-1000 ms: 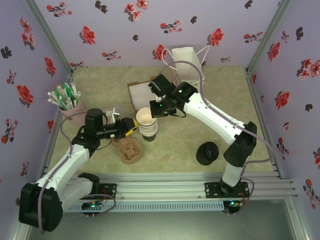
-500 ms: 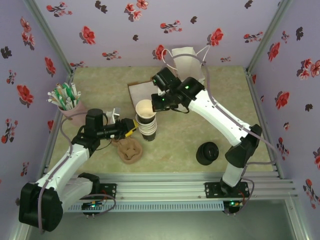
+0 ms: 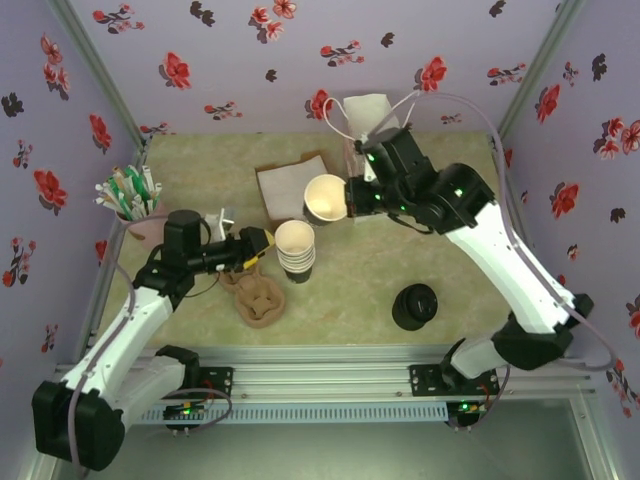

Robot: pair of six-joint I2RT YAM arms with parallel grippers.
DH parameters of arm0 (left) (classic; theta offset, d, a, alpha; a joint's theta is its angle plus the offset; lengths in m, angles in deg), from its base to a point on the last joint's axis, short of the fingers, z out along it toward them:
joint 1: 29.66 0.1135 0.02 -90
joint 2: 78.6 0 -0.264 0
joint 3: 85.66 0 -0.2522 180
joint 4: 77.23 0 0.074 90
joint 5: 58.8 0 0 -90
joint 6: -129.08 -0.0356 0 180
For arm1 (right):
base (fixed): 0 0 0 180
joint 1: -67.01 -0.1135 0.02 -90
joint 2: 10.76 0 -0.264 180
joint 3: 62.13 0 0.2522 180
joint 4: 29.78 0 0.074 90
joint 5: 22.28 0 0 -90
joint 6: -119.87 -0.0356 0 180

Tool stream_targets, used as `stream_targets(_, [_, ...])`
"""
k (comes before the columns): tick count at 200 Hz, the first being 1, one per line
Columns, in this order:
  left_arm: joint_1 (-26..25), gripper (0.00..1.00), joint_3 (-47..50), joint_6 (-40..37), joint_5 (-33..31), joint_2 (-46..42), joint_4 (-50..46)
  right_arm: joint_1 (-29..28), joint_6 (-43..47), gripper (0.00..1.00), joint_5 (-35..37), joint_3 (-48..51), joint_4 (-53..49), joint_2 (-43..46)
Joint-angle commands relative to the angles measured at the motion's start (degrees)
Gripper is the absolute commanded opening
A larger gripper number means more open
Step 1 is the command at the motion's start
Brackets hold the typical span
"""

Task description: Pack the takeout coffee

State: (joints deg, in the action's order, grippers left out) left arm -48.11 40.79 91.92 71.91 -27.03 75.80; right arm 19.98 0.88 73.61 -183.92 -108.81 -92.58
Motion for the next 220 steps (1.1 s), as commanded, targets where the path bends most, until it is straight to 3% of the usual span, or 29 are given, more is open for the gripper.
stream_targets(1, [-0.70, 0.84, -5.47, -5.79, -4.73, -4.57, -9.01, 0.79, -0.36, 0.00, 3.98, 7.77, -0.01, 4.59])
stream_targets(23, [-2.65, 0.99, -9.10, -8.66, -9.59, -6.72, -14.40, 1.43, -1.77, 0.00, 4.01, 17.02, 2.67, 9.09])
stream_targets(65, [-10.17, 0.99, -12.80, -11.49, -18.11, -5.08, -17.19, 2.13, -4.71, 0.00, 1.65, 30.27, 9.42, 12.20])
stream_targets(107, [-16.98, 0.99, -13.30, -12.83, -24.35, -1.43, -15.85, 2.66, -6.07, 0.00, 0.91, 37.81, 15.46, 9.86])
stream_targets(193, [-24.20, 0.99, -14.67, -15.06, -30.62, 1.23, -15.79, 2.99, -7.07, 0.00, -3.33, 43.04, 23.56, -0.76])
stream_targets(220, [-26.67, 0.99, -15.53, -16.05, -32.95, 0.99, -16.37, 3.00, -7.42, 0.05, -3.53, 43.60, 23.84, -1.66])
